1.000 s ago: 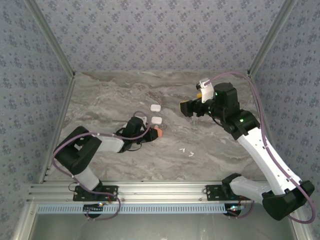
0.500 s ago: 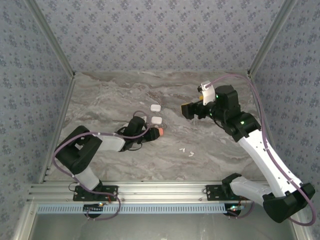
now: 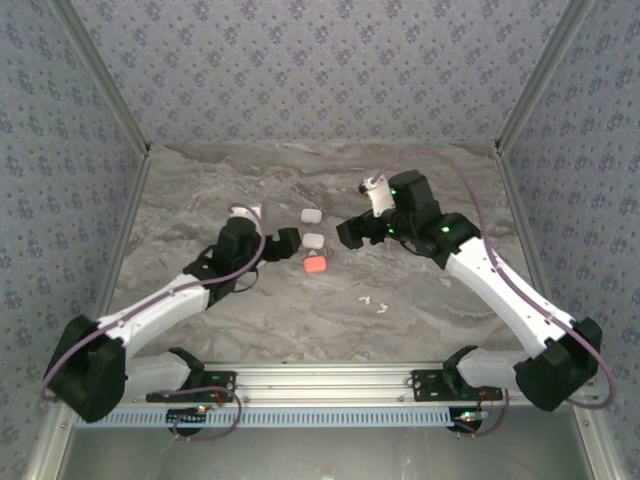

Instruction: Insert wireless bluetooth earbuds into charging case

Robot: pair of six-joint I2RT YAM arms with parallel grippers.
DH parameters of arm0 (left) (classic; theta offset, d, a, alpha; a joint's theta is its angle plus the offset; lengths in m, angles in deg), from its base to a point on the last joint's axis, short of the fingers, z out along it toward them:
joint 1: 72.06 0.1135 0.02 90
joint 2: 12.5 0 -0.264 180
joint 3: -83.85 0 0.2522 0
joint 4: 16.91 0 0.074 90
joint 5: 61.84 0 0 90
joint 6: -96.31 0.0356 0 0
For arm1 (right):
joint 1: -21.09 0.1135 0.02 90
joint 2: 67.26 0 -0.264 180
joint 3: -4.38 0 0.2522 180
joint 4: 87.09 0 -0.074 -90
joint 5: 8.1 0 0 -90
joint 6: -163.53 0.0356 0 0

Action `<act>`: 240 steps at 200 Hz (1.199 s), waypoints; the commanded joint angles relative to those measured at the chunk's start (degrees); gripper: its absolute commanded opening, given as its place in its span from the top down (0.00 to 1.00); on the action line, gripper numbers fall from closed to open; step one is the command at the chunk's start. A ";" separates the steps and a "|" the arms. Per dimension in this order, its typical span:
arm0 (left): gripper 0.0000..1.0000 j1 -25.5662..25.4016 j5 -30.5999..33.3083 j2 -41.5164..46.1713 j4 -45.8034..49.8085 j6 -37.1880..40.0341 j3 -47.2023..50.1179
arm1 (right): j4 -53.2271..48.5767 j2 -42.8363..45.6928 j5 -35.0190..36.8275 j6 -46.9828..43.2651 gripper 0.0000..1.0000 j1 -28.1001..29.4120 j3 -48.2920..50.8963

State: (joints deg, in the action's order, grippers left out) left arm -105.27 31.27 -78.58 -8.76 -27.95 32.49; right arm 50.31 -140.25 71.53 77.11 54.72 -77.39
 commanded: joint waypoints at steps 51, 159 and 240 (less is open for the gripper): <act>0.01 18.86 -4.40 14.47 9.68 -1.69 4.63 | 1.73 -20.62 5.79 -3.27 0.02 10.69 -10.48; 0.01 34.60 -6.29 20.10 22.72 -1.77 5.16 | -2.07 -51.67 14.43 6.05 0.03 21.33 -34.06; 0.01 35.46 -7.60 20.81 23.52 -1.51 5.17 | -7.85 -65.26 18.19 2.96 0.16 23.02 -48.71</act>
State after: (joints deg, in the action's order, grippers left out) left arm -70.17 24.72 -58.91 13.73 -29.72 37.60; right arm 46.83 -202.45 87.36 81.35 77.06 -121.91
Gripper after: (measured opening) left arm 0.993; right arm 0.845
